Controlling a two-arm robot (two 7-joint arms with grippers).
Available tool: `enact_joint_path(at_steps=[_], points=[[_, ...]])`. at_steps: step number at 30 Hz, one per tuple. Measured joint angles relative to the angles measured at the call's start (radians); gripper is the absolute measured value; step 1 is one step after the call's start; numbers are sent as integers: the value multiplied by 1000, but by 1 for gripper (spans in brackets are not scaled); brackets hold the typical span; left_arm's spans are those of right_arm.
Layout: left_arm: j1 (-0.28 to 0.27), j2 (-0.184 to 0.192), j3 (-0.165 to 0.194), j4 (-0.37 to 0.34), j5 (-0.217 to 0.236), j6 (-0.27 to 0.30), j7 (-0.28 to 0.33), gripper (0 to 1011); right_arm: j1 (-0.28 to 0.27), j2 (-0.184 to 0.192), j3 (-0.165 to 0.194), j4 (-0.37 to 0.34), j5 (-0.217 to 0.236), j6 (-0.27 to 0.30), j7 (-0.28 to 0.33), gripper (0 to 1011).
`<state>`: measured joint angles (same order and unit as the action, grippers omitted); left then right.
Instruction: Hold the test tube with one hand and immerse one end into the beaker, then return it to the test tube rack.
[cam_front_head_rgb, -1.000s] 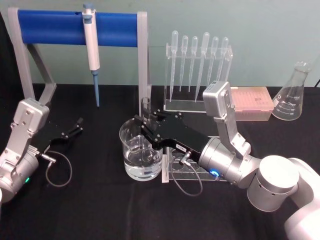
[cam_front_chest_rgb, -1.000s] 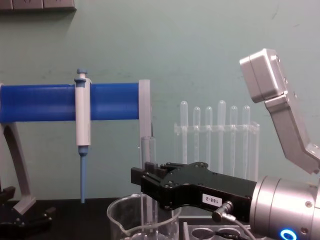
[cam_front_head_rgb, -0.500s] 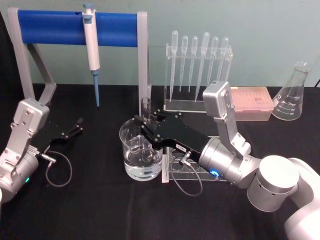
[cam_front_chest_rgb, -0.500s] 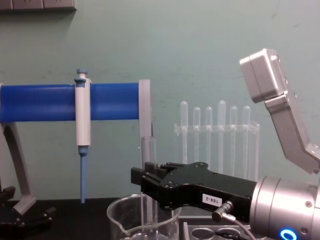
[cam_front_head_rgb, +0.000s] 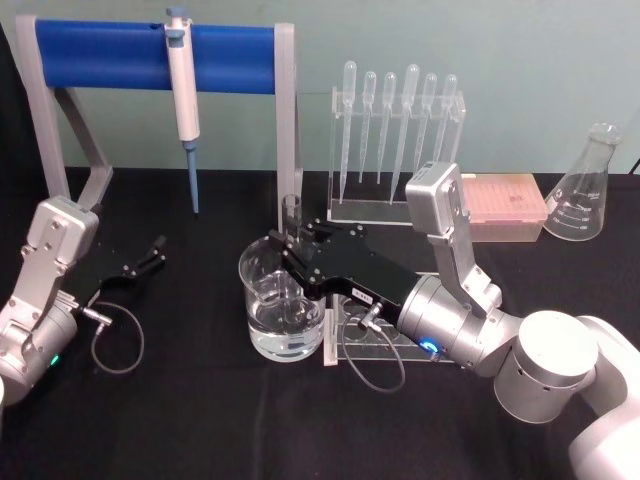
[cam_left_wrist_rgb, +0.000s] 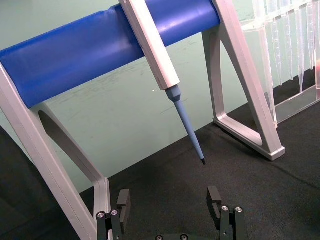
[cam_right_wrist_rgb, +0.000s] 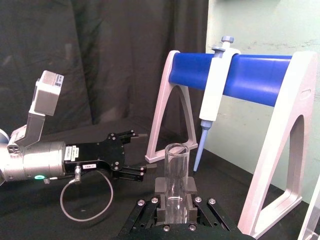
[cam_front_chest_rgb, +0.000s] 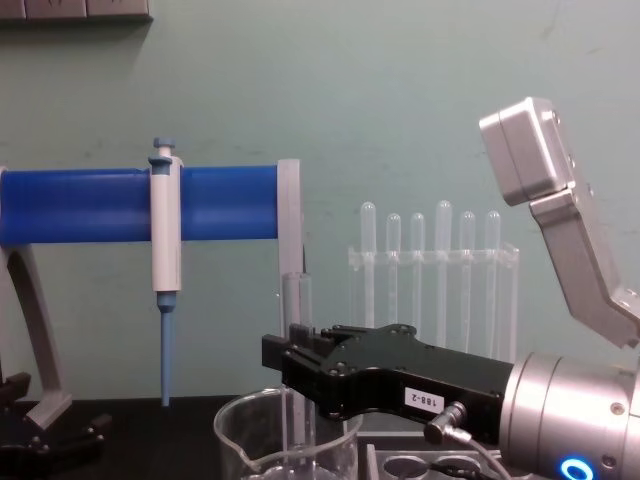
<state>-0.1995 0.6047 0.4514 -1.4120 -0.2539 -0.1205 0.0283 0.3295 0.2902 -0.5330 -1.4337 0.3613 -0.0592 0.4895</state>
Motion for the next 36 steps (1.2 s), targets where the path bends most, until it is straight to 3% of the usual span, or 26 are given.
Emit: enact_joint_path(at_steps=[36], points=[[0, 0, 0, 0, 0, 0, 0, 1000, 0, 0, 0, 0, 0, 0, 0, 225]])
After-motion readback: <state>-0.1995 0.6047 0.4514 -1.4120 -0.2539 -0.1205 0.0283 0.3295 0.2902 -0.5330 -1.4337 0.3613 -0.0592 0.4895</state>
